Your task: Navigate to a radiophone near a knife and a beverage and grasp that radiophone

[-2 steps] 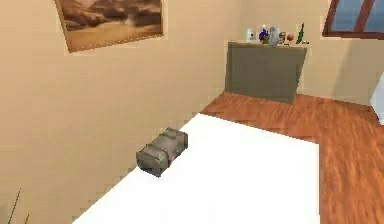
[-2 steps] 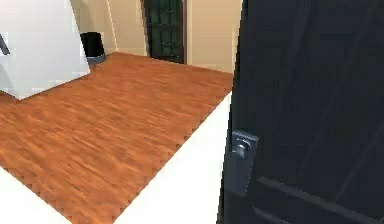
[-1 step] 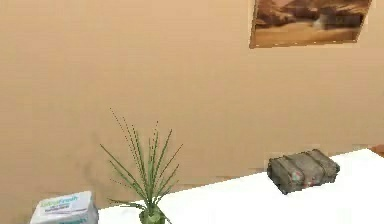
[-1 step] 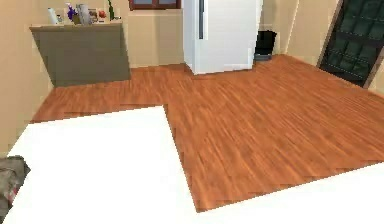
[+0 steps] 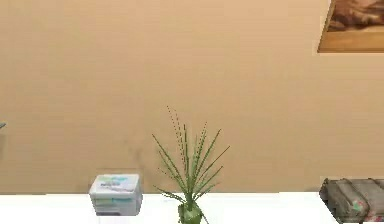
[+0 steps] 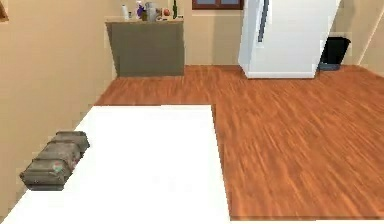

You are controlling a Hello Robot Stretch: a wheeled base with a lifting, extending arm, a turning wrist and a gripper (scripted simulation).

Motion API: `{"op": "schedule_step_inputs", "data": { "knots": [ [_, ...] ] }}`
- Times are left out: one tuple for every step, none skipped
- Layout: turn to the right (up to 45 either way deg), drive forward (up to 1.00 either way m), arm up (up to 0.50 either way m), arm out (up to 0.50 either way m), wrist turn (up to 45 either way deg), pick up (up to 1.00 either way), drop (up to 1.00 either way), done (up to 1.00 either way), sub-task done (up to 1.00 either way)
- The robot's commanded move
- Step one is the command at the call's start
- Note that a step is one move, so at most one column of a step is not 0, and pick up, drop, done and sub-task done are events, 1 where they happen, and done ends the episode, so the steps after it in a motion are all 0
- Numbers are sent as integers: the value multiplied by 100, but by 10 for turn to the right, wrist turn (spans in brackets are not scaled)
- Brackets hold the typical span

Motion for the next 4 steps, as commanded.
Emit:
{"op": "schedule_step_inputs", "data": {
  "knots": [
    [0,5,0,0,0,0,0,0,0],
    [450,0,0,0,0,0,0,0,0],
    [450,0,0,0,0,0,0,0,0],
    [30,0,0,0,0,0,0,0,0]
  ]
}}
